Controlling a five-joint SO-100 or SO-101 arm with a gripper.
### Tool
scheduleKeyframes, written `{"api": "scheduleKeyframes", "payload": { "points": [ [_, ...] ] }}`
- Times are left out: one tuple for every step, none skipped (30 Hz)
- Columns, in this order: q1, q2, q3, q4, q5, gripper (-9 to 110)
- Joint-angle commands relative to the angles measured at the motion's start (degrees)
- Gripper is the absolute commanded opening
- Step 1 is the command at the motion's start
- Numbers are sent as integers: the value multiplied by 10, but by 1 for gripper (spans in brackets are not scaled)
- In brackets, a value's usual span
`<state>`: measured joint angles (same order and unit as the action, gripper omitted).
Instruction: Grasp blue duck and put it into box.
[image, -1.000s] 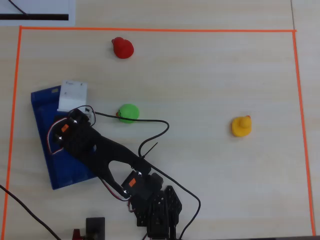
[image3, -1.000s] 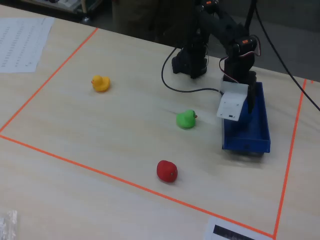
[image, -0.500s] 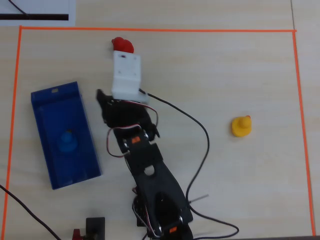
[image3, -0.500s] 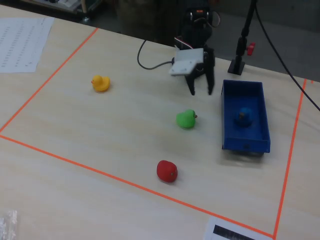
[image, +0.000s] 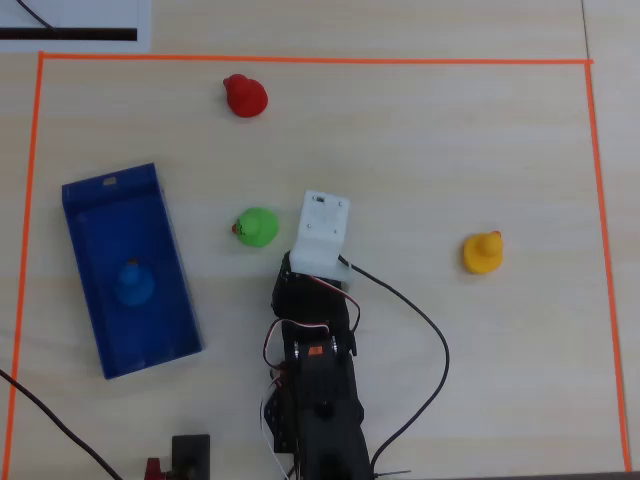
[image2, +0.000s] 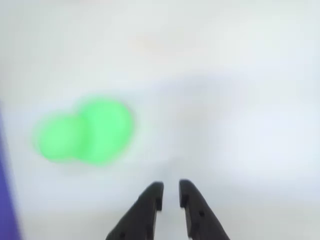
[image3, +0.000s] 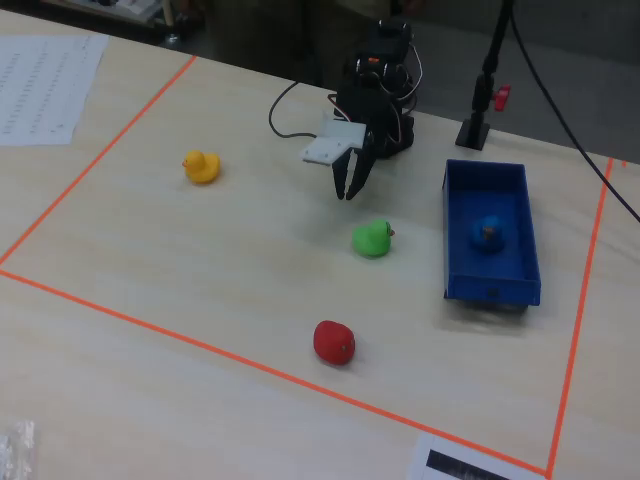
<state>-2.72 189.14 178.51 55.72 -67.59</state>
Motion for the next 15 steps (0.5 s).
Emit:
{"api": "scheduleKeyframes", "payload": {
  "points": [
    [-8,6,-3,129,-38,0],
    [-9,6,-3,162,-46,0],
    [-9,6,-3,191,-51,0],
    [-3,6,-3,189,-36,0],
    [6,6,-3,189,-36,0],
    [13,6,-3,189,-39,0],
    [16,6,-3,190,-46,0],
    [18,6,-3,192,-41,4],
    [17,6,-3,192,-40,11],
    [15,6,-3,192,-41,11],
    [15,6,-3,192,-41,11],
    [15,6,-3,192,-41,11],
    [15,6,-3,192,-41,11],
    [15,6,-3,192,-41,11],
    [15,6,-3,192,-41,11]
  ]
}}
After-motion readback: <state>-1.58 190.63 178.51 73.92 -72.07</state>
